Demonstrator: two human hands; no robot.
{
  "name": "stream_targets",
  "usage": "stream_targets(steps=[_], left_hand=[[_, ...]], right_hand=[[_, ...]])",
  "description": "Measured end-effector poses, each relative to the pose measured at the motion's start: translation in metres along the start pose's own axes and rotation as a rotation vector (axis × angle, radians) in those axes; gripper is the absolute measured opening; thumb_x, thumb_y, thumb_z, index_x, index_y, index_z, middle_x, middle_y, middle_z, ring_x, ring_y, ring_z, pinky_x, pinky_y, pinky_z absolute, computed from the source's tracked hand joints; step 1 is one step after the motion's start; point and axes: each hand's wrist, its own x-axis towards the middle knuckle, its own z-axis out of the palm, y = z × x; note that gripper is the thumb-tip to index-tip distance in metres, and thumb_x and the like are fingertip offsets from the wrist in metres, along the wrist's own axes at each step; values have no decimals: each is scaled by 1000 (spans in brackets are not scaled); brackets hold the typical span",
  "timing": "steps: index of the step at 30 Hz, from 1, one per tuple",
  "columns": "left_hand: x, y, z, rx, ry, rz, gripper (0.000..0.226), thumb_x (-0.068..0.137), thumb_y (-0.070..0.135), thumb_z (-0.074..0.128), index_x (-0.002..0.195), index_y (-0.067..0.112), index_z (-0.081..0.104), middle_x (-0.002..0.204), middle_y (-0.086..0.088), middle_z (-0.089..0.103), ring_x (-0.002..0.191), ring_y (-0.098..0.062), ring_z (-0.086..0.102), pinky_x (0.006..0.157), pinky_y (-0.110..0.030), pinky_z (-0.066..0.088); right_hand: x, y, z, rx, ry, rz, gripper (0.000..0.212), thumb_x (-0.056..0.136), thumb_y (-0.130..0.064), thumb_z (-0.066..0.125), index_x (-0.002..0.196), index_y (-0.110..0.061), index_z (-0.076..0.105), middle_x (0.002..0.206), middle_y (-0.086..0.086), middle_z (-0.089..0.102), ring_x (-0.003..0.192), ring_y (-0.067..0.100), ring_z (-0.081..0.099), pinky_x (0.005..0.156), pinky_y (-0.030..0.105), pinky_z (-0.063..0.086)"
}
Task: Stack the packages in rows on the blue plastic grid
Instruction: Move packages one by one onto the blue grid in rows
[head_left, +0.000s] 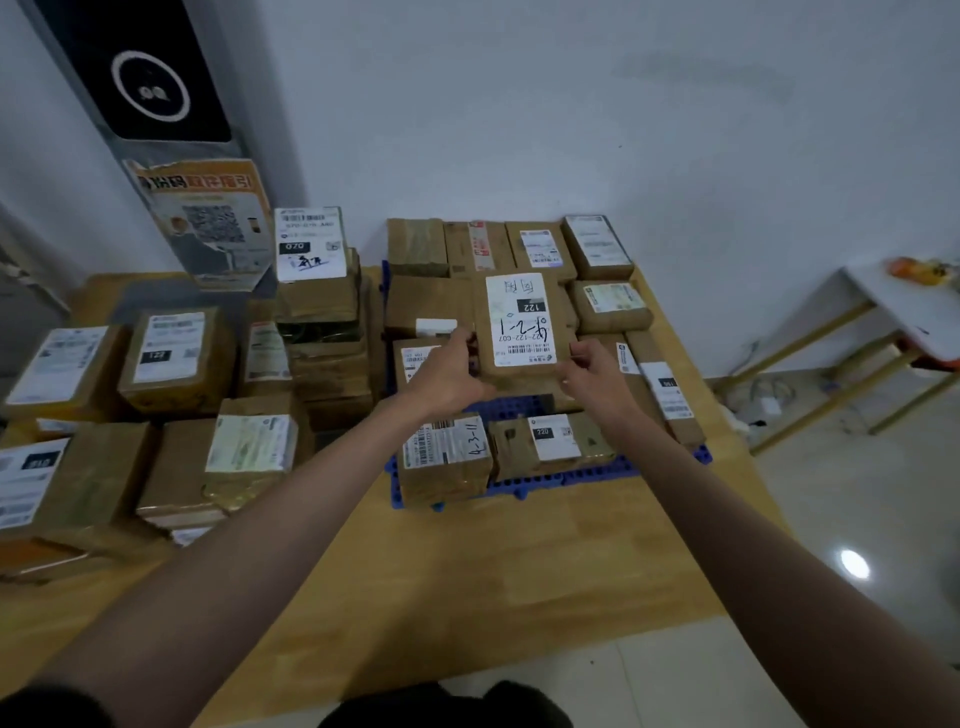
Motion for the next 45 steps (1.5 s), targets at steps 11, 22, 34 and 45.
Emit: stream_targets(steps=[11,22,34,45], left_hand=[[67,-38,39,64,-52,-193,79,76,16,79,137,11,29,101,4,55,83,-6,56,75,-33,56],[92,-63,60,100,-39,-315,70,74,22,79,126,15,32,104,0,57,90,-13,60,79,-39,57],[107,-73,57,88,-44,-378,69,75,24,78,132,11,40,117,-3,56,101,-16,57,84,-34,54],[110,-101,36,393,4,-430,66,84,46,66,138,17,43,154,-9,20,139,-32,25,109,-44,34]], right_hand=[[72,57,8,-15,-121,140,22,91,-7,62,97,-24,51,105,-4,64,101,14,64,84,35,57],[112,92,16,-50,-263,176,24,90,-5,61,107,-16,48,107,2,62,100,16,64,82,33,58],[132,90,31,-98,-323,203,27,94,-20,62,117,-17,48,112,1,62,101,16,62,86,37,56],[135,93,61,-203,-375,208,77,92,-6,62,154,-19,18,137,11,55,121,27,57,97,45,52]])
